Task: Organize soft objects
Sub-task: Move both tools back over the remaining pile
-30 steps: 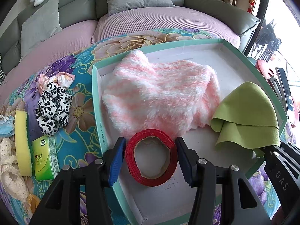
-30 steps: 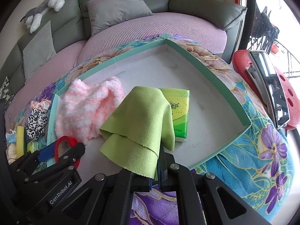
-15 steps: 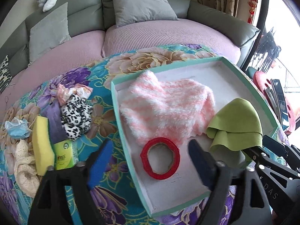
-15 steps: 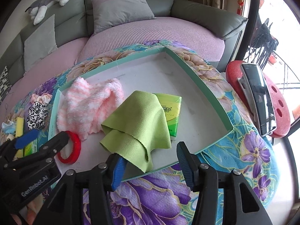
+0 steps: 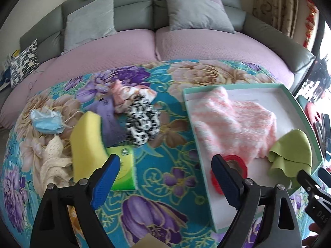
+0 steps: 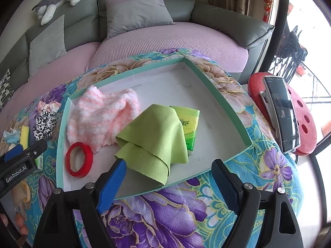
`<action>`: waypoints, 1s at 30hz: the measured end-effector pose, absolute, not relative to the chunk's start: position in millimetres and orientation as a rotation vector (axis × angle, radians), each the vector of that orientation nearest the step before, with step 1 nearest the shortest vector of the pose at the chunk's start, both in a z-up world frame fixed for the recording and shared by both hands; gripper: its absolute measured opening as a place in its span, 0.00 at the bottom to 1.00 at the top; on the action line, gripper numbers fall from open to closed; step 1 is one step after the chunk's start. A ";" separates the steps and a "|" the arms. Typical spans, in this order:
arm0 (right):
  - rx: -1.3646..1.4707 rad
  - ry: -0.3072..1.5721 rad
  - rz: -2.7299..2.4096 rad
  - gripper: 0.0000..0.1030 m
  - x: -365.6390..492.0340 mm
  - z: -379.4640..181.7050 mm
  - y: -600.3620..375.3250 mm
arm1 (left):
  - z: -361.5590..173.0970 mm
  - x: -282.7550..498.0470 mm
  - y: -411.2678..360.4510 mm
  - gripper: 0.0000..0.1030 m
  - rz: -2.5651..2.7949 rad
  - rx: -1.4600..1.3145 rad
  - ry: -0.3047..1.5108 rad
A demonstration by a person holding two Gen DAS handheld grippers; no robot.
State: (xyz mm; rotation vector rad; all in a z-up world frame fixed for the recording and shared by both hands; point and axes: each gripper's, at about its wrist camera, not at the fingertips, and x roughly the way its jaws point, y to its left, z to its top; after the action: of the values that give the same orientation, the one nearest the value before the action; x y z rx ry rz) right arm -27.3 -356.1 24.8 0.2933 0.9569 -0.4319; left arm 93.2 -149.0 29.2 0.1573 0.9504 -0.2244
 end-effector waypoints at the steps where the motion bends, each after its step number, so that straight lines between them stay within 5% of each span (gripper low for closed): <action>1: 0.293 0.955 -0.434 0.95 -28.0 26.0 -356.3 | 29.6 94.4 -144.1 0.89 -0.210 0.149 0.950; 30: 0.202 0.894 -0.229 0.98 10.7 44.1 -266.9 | 54.9 93.8 38.4 0.89 0.229 -0.063 0.873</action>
State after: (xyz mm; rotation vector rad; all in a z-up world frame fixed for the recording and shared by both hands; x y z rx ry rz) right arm 10.7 -266.9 44.1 0.2020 0.8940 -0.2290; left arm 93.8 38.4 54.9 -0.0631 0.8730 0.2292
